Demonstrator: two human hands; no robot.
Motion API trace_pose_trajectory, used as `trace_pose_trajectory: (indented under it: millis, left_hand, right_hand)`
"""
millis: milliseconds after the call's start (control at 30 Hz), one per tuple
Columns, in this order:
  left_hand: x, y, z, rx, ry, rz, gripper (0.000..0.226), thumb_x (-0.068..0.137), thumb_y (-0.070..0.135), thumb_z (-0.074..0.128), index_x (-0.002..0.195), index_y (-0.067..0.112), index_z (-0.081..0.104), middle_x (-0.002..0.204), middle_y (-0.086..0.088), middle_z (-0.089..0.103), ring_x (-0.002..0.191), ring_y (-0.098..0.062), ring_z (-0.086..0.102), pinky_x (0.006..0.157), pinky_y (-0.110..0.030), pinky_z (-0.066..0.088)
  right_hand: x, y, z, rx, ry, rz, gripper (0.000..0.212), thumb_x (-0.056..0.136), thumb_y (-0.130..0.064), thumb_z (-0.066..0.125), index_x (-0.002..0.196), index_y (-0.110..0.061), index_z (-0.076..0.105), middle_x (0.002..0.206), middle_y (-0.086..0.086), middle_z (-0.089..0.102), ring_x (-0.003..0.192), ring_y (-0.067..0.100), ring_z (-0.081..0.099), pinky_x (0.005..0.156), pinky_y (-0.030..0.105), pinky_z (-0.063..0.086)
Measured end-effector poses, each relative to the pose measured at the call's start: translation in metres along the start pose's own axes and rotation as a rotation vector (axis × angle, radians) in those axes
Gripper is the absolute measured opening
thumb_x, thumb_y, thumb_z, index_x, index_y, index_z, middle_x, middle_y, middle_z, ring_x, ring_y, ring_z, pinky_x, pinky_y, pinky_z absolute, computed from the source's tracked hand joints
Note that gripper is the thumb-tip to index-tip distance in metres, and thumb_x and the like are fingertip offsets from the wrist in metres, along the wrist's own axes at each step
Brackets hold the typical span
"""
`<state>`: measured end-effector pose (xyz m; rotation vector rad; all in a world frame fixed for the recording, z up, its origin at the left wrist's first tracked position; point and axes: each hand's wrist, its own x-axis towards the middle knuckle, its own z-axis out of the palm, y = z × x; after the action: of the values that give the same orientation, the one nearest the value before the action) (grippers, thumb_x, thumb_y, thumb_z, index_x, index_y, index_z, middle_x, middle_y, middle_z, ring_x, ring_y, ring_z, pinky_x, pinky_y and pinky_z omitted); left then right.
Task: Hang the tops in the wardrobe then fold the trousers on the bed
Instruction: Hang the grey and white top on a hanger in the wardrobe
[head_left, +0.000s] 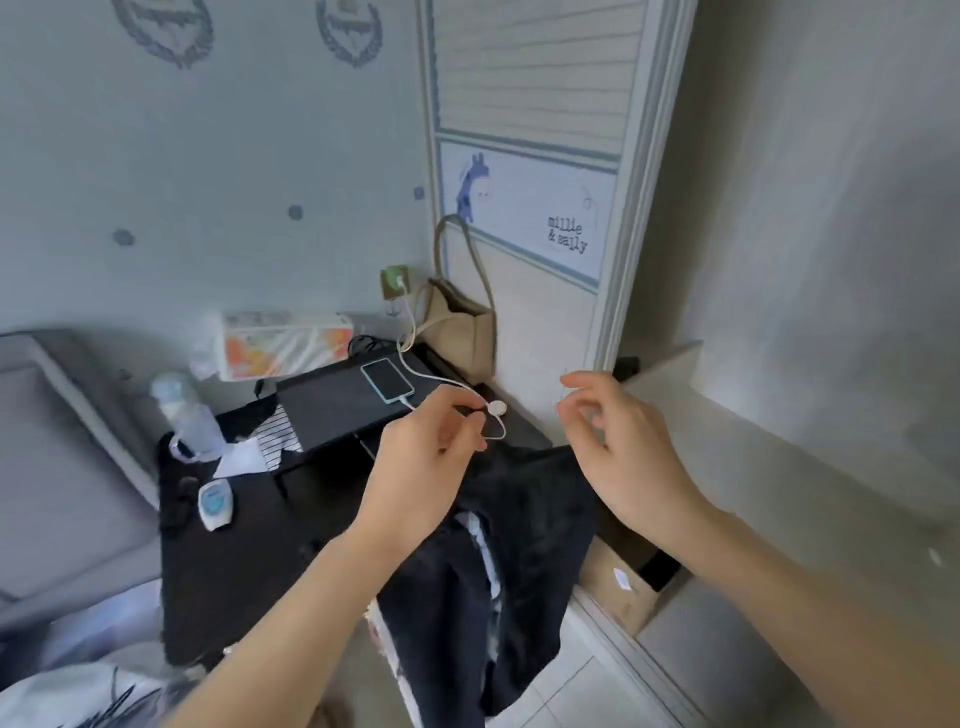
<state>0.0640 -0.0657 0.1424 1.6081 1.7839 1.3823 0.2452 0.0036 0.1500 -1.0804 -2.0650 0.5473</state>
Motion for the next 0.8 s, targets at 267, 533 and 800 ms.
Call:
trace_pose_trajectory:
  millis: [267,533,800]
  left_hand:
    - [-0.134,-0.081,-0.091,0.043,0.285,-0.400,0.018,0.096,0.024,0.055,0.094,0.041,0.060,0.076,0.013,0.070,0.072,-0.018,0.065,0.069,-0.045,0.056]
    - [-0.235,-0.195,-0.192,0.003,0.547,-0.733,0.019,0.095,0.011,0.054,0.093,0.028,0.063,0.068,0.007,0.069,0.060,-0.010,0.063,0.062,-0.030,0.050]
    - [-0.310,-0.359,-0.300,0.032,0.610,-1.149,0.009,0.096,0.014,0.057,0.094,0.021,0.062,0.074,0.001,0.070,0.068,-0.021,0.065,0.059,-0.031,0.047]
  right_hand:
    - [-0.045,-0.066,0.115,0.123,-0.325,-0.134,0.025,0.097,-0.018,0.050,0.122,-0.017,0.053,0.090,-0.011,0.063,0.092,0.000,0.056,0.088,0.021,0.046]
    - [-0.058,-0.164,0.280,0.132,-0.694,-0.287,0.028,0.098,-0.021,0.047,0.125,-0.014,0.051,0.085,-0.010,0.064,0.091,0.010,0.060,0.086,0.028,0.048]
    - [-0.058,-0.221,0.490,0.033,-0.987,-0.228,0.027,0.098,-0.025,0.044,0.121,-0.014,0.052,0.097,0.004,0.068,0.090,0.022,0.062,0.082,0.043,0.050]
